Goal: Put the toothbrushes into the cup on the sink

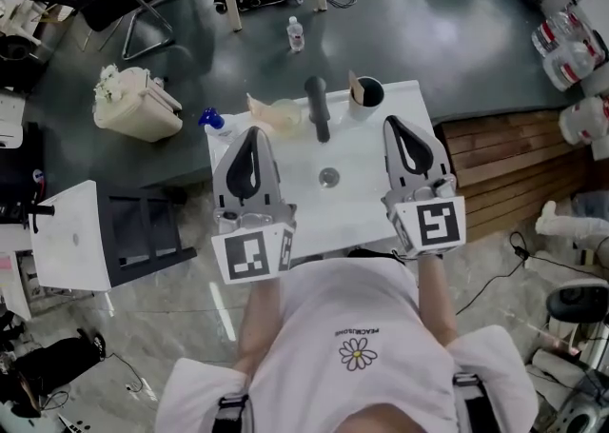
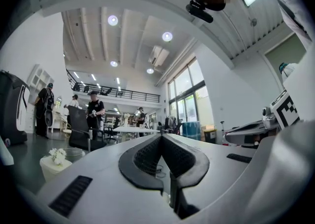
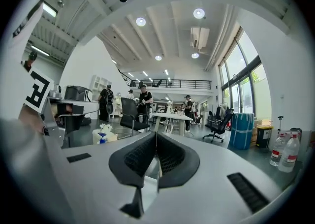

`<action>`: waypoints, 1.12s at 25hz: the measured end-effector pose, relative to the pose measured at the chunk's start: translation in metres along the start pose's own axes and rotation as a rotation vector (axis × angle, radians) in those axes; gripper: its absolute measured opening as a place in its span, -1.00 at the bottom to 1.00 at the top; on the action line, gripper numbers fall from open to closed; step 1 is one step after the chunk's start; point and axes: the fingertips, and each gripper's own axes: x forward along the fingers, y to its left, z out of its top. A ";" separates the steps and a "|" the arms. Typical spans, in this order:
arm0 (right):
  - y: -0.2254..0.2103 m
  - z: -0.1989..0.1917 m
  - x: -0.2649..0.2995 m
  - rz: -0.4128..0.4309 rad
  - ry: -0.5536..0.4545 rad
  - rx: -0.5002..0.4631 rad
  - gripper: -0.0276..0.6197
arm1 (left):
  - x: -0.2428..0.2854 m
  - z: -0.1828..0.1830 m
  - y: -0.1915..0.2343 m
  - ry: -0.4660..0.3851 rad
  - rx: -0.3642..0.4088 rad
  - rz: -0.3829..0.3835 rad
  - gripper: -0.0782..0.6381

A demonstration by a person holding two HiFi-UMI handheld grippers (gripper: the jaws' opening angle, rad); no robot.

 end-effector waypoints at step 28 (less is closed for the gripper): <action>-0.011 -0.130 0.112 0.102 0.320 0.087 -0.55 | -0.012 -0.007 0.010 0.039 0.019 0.067 -0.74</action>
